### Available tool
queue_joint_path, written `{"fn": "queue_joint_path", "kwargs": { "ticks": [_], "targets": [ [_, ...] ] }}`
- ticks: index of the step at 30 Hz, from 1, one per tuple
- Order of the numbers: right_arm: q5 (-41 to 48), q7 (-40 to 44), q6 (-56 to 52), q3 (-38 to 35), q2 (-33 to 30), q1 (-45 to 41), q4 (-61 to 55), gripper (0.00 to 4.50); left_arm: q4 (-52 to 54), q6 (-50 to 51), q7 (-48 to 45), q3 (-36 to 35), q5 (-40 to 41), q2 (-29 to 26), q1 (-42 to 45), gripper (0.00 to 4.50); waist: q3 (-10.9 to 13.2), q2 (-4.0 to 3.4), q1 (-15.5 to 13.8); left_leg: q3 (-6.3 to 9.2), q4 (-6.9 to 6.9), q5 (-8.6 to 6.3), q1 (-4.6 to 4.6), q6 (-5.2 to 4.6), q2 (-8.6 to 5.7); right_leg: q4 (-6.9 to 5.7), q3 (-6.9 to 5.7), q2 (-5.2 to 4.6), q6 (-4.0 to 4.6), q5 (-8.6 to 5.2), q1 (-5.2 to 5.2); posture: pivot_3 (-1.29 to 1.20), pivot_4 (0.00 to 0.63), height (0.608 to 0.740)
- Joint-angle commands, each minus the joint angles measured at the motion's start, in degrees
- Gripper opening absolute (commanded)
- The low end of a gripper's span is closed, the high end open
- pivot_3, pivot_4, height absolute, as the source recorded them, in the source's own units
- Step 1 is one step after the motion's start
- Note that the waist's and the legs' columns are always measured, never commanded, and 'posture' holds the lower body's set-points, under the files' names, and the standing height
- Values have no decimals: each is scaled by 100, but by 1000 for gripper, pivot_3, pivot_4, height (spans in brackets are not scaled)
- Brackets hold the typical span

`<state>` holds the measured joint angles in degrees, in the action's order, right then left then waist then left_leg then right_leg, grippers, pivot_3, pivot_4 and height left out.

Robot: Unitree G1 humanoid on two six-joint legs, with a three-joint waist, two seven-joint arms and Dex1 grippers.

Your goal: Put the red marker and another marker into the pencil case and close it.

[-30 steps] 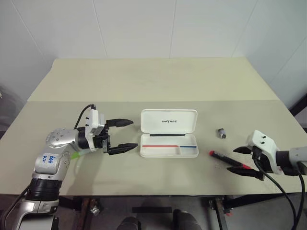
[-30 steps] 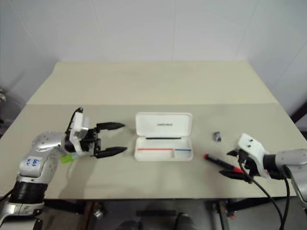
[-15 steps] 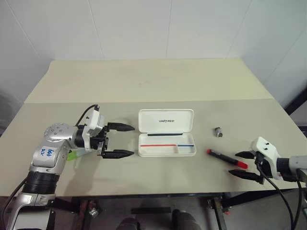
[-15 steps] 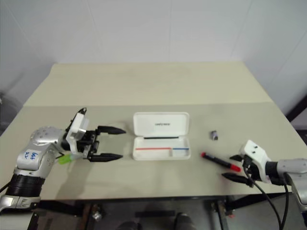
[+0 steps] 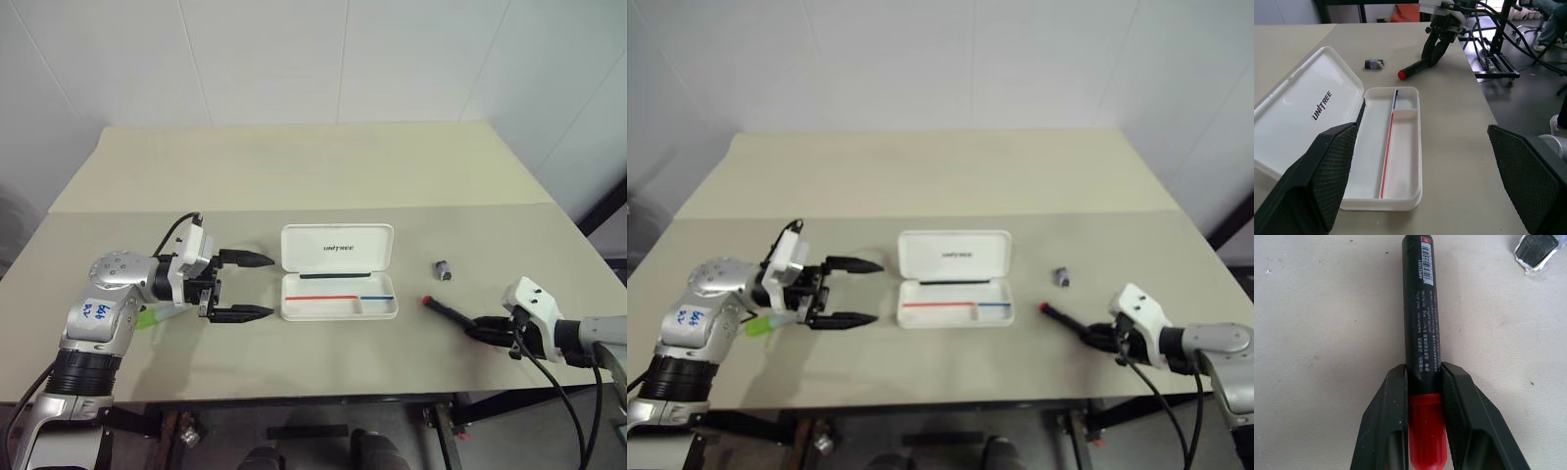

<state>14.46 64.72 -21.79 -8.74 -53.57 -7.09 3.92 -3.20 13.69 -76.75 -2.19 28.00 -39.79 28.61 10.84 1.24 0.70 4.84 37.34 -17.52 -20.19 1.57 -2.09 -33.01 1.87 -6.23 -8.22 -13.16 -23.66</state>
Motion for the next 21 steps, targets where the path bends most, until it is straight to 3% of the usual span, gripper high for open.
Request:
{"fn": "queue_joint_path", "kwargs": {
  "ticks": [1,5,10,15,21],
  "targets": [
    [-31,70,451,-14,-69,-267,60,593,94,-119,65,-214,6,-127,-59,4500,1,-2,20,0,0,0,-1,0,-1,1,0,-1,0,0,0,0,150,740],
    [-7,454,993,14,-275,-761,214,593,28,-273,74,-291,-54,-221,-188,4500,9,-15,84,-1,-10,0,-2,0,-1,5,0,-1,-1,0,-4,0,150,740],
    [293,1049,848,260,-330,-1575,-4,593,-259,-449,171,-538,-107,-356,-317,4500,11,-16,89,2,-22,-4,-2,2,2,4,-2,0,-2,1,-10,0,150,740],
    [182,1191,797,853,15,-2280,-153,593,-340,-547,267,-673,-136,-407,-467,4500,11,-17,82,1,-22,-16,-11,-2,2,7,-3,-2,-3,0,-22,0,150,740],
    [-410,1235,1318,1808,853,-3354,717,593,-135,-531,467,-793,-109,-405,-722,4500,11,-16,84,-4,-22,-23,-40,0,3,5,-2,-4,-3,-1,-58,0,150,740]
  ]
}}
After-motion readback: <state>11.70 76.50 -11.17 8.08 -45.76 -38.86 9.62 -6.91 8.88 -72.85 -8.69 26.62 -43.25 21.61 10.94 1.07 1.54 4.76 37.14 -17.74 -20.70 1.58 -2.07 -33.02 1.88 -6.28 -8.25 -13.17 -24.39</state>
